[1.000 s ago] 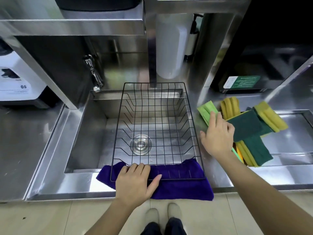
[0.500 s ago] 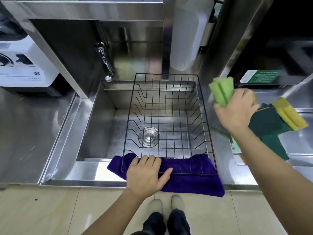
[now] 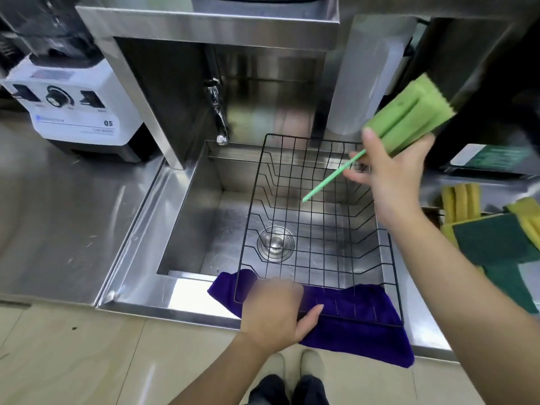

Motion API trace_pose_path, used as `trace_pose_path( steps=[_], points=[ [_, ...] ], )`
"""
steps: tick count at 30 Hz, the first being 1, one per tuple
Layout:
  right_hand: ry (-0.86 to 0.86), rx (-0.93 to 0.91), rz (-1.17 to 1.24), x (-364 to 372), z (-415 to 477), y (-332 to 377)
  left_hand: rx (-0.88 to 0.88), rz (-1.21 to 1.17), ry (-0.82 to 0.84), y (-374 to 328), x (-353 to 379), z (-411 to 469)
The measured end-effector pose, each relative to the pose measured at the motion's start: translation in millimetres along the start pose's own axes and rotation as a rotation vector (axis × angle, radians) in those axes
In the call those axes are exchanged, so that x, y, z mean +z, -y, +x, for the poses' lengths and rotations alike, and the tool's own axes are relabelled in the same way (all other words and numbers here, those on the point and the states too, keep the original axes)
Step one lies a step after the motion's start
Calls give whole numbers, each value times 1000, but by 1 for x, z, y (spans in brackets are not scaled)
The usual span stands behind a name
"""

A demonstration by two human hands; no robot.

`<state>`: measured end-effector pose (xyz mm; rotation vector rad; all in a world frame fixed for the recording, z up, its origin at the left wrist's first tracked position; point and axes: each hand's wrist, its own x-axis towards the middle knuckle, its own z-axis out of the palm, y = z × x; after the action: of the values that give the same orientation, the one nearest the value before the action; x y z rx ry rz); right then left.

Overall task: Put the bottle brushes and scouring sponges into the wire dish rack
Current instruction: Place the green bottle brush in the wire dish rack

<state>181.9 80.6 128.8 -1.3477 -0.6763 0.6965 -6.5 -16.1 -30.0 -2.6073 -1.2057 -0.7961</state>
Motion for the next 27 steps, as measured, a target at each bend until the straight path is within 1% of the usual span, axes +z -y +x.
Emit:
trace_pose_path(
  steps=[2, 4, 7, 9, 11, 13, 16, 18, 20, 23, 25, 27],
  points=[
    [100, 159, -154, 7, -6, -26, -3, 0, -3, 0, 0, 0],
    [138, 287, -227, 13, -11, -56, -6, 1, -4, -1, 1, 0],
    [138, 369, -276, 19, -16, -83, -14, 6, -2, -1, 2, 0],
    [139, 405, -260, 24, -19, -93, -15, 0, 3, -1, 2, -1],
    [136, 416, -217, 28, -22, -95, -19, 0, 4, -1, 2, -1],
    [142, 367, -215, 31, -24, -94, -26, -3, 3, -2, 2, -1],
    [226, 296, -236, 33, -26, -95, -32, -10, 0, -2, 3, -1],
    [259, 310, -256, 36, -25, -96, -30, -14, 0, -2, 3, -1],
    [252, 315, -322, 39, -20, -94, -31, -14, -1, -2, 4, -1],
    [201, 275, -386, 43, -8, -91, -32, -20, -3, -2, 3, -1],
    [202, 312, -394, 44, -3, -94, -30, -20, 1, -2, 3, -1],
    [258, 416, -414, 44, -4, -102, -29, -18, 8, -3, 3, -1]
  ],
)
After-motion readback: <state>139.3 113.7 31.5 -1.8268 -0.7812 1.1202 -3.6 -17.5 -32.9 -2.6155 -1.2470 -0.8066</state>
